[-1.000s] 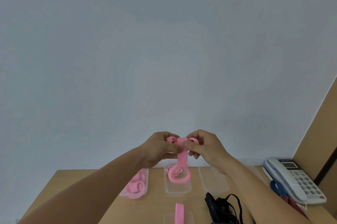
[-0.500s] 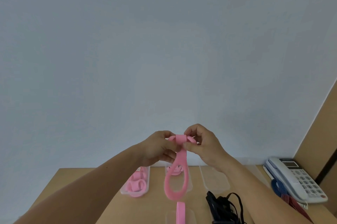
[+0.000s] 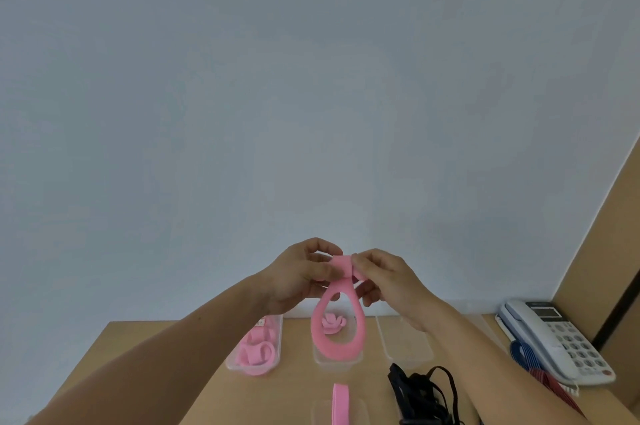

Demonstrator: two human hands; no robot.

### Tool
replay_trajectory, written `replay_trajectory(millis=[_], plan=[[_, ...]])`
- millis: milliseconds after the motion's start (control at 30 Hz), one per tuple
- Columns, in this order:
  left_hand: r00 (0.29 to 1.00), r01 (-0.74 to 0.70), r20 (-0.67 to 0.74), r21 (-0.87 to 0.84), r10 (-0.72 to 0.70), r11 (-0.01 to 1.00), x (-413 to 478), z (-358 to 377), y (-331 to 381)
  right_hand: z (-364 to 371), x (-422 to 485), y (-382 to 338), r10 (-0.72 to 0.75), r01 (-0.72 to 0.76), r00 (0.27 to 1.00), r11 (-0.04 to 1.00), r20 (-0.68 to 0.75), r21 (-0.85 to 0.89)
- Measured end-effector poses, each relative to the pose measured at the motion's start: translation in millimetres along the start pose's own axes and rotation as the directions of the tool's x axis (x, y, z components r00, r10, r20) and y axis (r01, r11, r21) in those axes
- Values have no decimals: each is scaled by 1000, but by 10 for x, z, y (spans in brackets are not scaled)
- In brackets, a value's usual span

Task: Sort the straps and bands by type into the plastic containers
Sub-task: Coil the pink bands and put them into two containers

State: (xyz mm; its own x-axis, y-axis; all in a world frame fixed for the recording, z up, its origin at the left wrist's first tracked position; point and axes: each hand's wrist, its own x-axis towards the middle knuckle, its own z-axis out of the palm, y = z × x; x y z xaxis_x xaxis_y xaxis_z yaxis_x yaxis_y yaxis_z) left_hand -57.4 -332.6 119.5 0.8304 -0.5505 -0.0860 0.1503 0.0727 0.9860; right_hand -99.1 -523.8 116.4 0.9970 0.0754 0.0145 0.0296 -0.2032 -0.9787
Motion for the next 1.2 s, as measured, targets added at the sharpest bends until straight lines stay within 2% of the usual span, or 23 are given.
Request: replay_trajectory(millis=[167,400,567,667,800,900,1033,1200], plan=[[998,-35,-41,99,39,994,-12,38,-33,5,-28,-6,-31,31,999,1000,-22,-7],[993,114,-13,45,-113,992,-48,14,-30,-1,-44,-9,-134,134,991,991,-23,-14],[987,159,36,-38,-157,987,-71,37,25,6,-34,54,-204,201,979,974,-15,-106],[984,179,0,-109,-180,978,-49,9,34,-3,-40,89,-241,236,970,957,-9,-167],[988,152,12,-72,-152,986,-55,-12,47,33,-37,118,-262,259,965,941,13,-217],[994,112,-1,-64,-112,992,-65,-9,49,-9,-35,118,-226,228,974,960,35,-164],[999,44,-14,-36,-45,998,-40,-10,34,-63,-1,52,-31,31,999,999,35,15],[998,13,-61,57,-10,998,-8,24,-3,-87,20,38,67,-64,997,995,38,-76]])
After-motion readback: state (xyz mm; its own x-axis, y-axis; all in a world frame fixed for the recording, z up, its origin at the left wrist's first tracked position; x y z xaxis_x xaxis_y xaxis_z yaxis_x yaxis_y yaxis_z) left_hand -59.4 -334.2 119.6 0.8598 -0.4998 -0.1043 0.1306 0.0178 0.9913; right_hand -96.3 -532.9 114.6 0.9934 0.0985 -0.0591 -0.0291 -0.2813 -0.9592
